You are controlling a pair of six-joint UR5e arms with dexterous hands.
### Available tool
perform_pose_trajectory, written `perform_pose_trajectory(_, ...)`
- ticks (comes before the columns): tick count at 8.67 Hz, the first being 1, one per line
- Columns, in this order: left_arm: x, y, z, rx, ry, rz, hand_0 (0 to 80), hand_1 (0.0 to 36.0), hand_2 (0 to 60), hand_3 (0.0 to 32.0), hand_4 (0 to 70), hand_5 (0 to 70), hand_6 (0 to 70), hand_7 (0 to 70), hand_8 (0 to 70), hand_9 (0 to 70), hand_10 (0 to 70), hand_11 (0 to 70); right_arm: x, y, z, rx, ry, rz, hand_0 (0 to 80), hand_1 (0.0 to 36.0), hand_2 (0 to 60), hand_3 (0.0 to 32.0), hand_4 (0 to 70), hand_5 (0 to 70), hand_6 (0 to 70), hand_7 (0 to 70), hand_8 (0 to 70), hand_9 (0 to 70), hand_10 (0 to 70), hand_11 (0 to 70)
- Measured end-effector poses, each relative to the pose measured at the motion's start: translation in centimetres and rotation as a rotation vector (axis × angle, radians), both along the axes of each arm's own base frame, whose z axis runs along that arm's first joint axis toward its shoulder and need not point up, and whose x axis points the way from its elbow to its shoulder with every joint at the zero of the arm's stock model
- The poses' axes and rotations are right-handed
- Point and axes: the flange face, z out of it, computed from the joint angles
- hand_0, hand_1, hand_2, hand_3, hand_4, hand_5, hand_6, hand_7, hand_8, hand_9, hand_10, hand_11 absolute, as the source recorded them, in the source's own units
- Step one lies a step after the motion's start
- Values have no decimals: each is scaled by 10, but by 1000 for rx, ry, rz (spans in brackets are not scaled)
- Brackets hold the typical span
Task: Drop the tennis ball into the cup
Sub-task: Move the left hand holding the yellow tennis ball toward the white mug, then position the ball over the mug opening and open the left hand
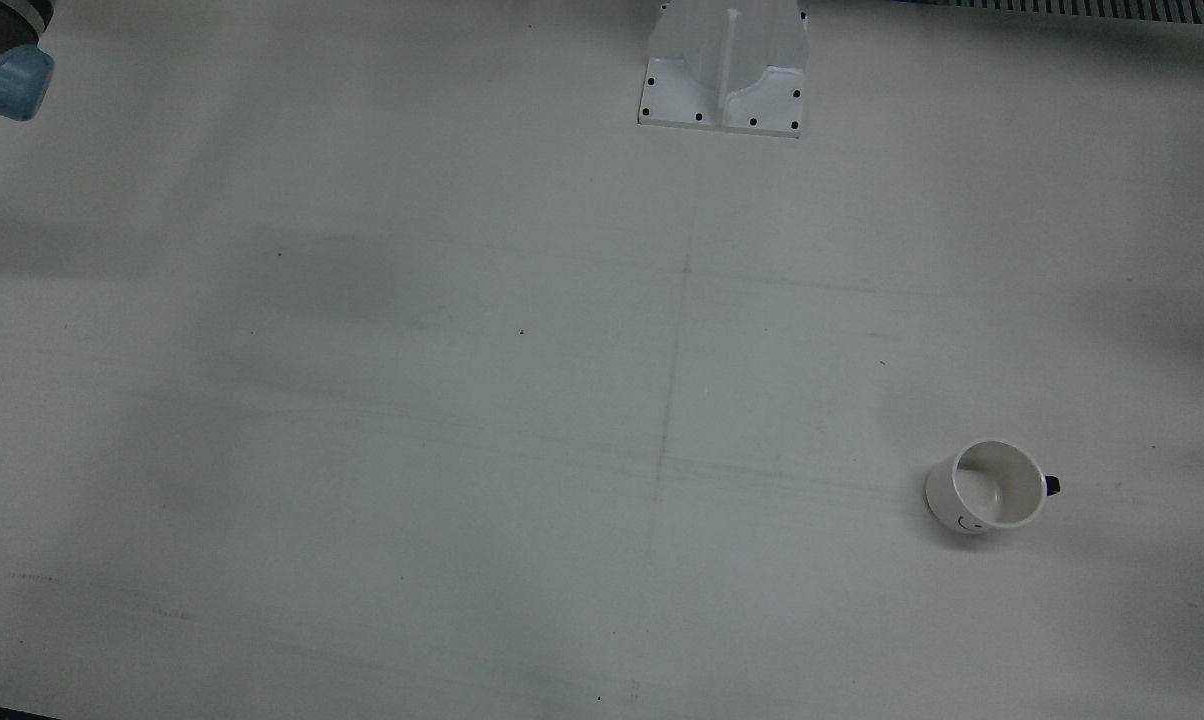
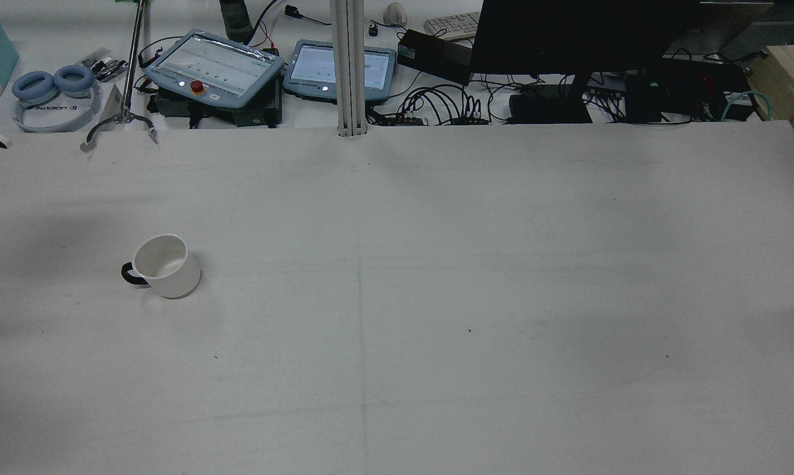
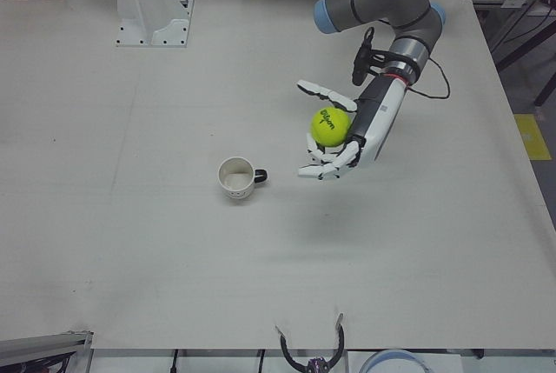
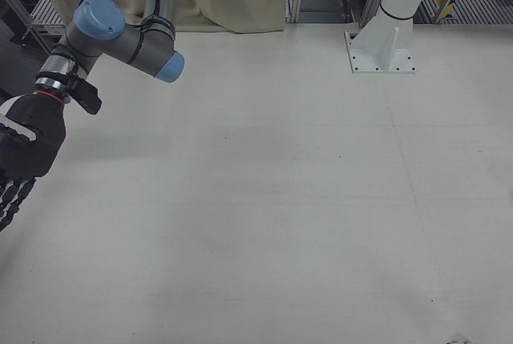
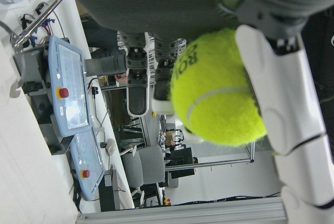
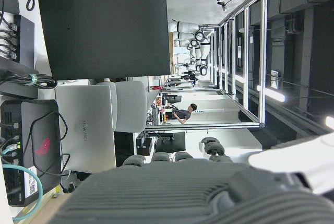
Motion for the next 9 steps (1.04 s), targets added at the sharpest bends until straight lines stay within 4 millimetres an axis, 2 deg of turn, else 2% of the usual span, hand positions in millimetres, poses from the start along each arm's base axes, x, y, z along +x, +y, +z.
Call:
perform_pose_trajectory(3, 104, -5, -4, -9, -6, 163, 504, 88, 52, 0, 205, 205, 700, 700, 481, 626, 241, 358, 0, 0, 0, 0, 0, 0, 0, 0, 0, 0, 0, 0, 0, 0, 0, 0, 0, 0)
perform_pose_trajectory(4, 129, -2, -1, -16, -7, 196, 500, 80, 72, 0, 200, 222, 700, 700, 478, 619, 235, 348, 0, 0, 0, 0, 0, 0, 0, 0, 0, 0, 0, 0, 0, 0, 0, 0, 0, 0)
perform_pose_trajectory(5, 150, 2, 2, -22, -8, 224, 501, 88, 64, 0, 195, 206, 700, 700, 447, 574, 214, 319, 0, 0, 0, 0, 0, 0, 0, 0, 0, 0, 0, 0, 0, 0, 0, 0, 0, 0)
perform_pose_trajectory(6, 170, 4, 1, -22, -8, 251, 487, 103, 97, 0, 174, 164, 686, 653, 302, 356, 132, 202, 0, 0, 0, 0, 0, 0, 0, 0, 0, 0, 0, 0, 0, 0, 0, 0, 0, 0)
perform_pose_trajectory(7, 189, 7, 2, -24, -9, 277, 475, 108, 125, 0, 146, 129, 524, 284, 172, 146, 61, 99, 0, 0, 0, 0, 0, 0, 0, 0, 0, 0, 0, 0, 0, 0, 0, 0, 0, 0)
perform_pose_trajectory(8, 202, 8, 4, -25, -9, 298, 473, 117, 113, 0, 129, 100, 360, 158, 108, 77, 28, 52, 0, 0, 0, 0, 0, 0, 0, 0, 0, 0, 0, 0, 0, 0, 0, 0, 0, 0)
perform_pose_trajectory(9, 212, 8, 7, -25, -9, 313, 472, 118, 118, 0, 113, 99, 345, 98, 96, 51, 18, 37, 0, 0, 0, 0, 0, 0, 0, 0, 0, 0, 0, 0, 0, 0, 0, 0, 0, 0)
